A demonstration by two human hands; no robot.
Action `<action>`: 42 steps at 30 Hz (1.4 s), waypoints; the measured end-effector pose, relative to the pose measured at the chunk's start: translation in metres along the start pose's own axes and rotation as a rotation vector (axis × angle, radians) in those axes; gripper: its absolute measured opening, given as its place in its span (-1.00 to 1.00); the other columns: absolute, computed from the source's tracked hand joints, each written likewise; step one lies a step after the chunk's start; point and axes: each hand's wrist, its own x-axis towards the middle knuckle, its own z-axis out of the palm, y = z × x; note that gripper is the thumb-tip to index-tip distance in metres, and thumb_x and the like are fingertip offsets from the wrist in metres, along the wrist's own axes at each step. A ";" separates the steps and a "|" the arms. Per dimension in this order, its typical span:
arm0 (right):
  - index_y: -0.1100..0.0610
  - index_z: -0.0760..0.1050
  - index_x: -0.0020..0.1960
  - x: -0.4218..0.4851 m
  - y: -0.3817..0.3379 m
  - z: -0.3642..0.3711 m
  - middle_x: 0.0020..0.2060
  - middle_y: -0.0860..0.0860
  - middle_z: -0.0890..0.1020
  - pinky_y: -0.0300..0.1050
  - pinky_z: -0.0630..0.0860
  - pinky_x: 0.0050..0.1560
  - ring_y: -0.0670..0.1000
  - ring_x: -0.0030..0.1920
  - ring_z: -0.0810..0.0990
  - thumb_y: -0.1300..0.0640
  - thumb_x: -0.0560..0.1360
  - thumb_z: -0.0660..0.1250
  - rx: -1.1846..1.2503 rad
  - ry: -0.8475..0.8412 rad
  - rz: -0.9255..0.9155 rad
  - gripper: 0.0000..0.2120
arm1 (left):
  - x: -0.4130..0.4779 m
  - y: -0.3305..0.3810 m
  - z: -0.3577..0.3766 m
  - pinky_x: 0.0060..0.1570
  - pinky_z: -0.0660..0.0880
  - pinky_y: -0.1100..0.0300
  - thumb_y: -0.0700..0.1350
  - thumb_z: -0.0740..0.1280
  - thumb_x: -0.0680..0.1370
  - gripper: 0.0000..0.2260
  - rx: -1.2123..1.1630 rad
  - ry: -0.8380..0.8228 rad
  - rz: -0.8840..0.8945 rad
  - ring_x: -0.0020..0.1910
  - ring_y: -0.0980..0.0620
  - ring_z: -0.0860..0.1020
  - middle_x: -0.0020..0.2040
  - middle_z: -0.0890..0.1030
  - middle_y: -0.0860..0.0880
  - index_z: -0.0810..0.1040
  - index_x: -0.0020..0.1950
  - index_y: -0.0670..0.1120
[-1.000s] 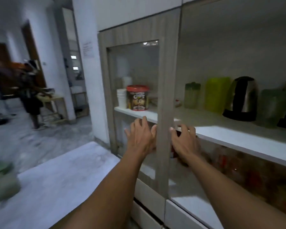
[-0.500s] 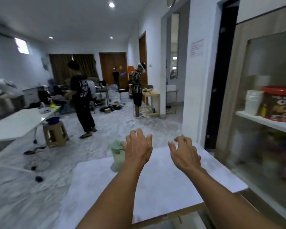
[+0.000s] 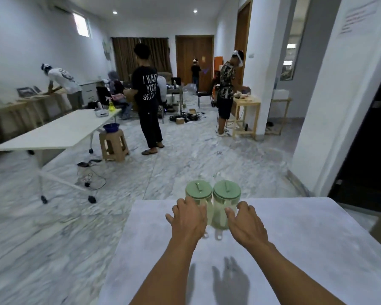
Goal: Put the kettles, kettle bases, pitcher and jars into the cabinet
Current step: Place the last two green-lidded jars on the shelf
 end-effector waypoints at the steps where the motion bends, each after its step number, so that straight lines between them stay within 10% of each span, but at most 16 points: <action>1: 0.11 0.32 0.35 0.017 0.004 0.006 0.31 0.09 0.42 0.13 0.42 0.24 0.22 0.27 0.47 -0.18 0.60 0.08 -0.001 -0.022 0.010 -0.53 | 0.012 0.003 0.010 0.35 0.28 -0.18 0.12 0.10 0.63 -0.59 -0.023 -0.026 -0.037 0.35 -0.17 0.39 0.33 0.42 -0.12 0.37 0.35 -0.13; 10: 0.26 0.51 0.25 0.134 0.027 0.055 0.16 0.20 0.61 0.03 0.50 0.15 0.22 0.17 0.57 -0.27 0.51 0.23 0.312 -0.256 0.278 -0.37 | 0.098 0.023 0.084 0.18 0.48 0.05 0.20 0.26 0.54 -0.48 -0.578 -0.268 -0.464 0.17 -0.19 0.56 0.21 0.60 -0.18 0.56 0.26 -0.19; 17: 0.07 0.61 -0.02 0.150 0.033 0.071 -0.03 0.07 0.66 0.05 0.52 0.04 0.09 -0.04 0.59 -0.19 0.51 0.33 0.748 -0.406 0.381 -0.67 | 0.118 0.026 0.103 -0.04 0.58 0.01 -0.07 0.30 0.50 -0.75 -0.792 -0.253 -0.457 0.00 -0.19 0.63 0.00 0.68 -0.18 0.64 0.07 -0.17; 25: 0.19 0.66 -0.11 0.111 0.027 0.032 -0.08 0.14 0.73 0.10 0.57 0.06 0.14 -0.09 0.65 -0.09 0.55 0.33 0.907 -0.214 0.359 -0.65 | 0.100 0.037 0.072 0.05 0.60 -0.11 -0.07 0.26 0.33 -0.73 -0.967 -0.213 -0.383 -0.10 -0.16 0.67 -0.18 0.72 -0.10 0.69 -0.14 -0.15; 35: 0.19 0.61 -0.07 -0.038 0.037 -0.101 -0.10 0.07 0.71 0.09 0.54 0.08 0.10 -0.08 0.60 -0.13 0.59 0.22 0.996 0.262 0.247 -0.60 | -0.043 0.131 -0.022 -0.23 0.45 0.11 -0.04 0.16 0.58 -0.67 -0.997 -0.259 0.143 -0.26 -0.09 0.55 -0.30 0.62 -0.05 0.54 -0.33 -0.07; 42: 0.13 0.60 0.03 -0.194 0.102 -0.224 -0.09 0.05 0.70 -0.11 0.47 -0.21 0.02 -0.13 0.62 -0.12 0.59 0.23 0.962 0.718 0.279 -0.66 | -0.201 0.226 -0.040 0.00 0.55 -0.03 0.04 0.08 0.63 -0.61 -1.044 -0.586 0.535 -0.18 -0.11 0.60 -0.21 0.65 -0.10 0.57 -0.27 -0.05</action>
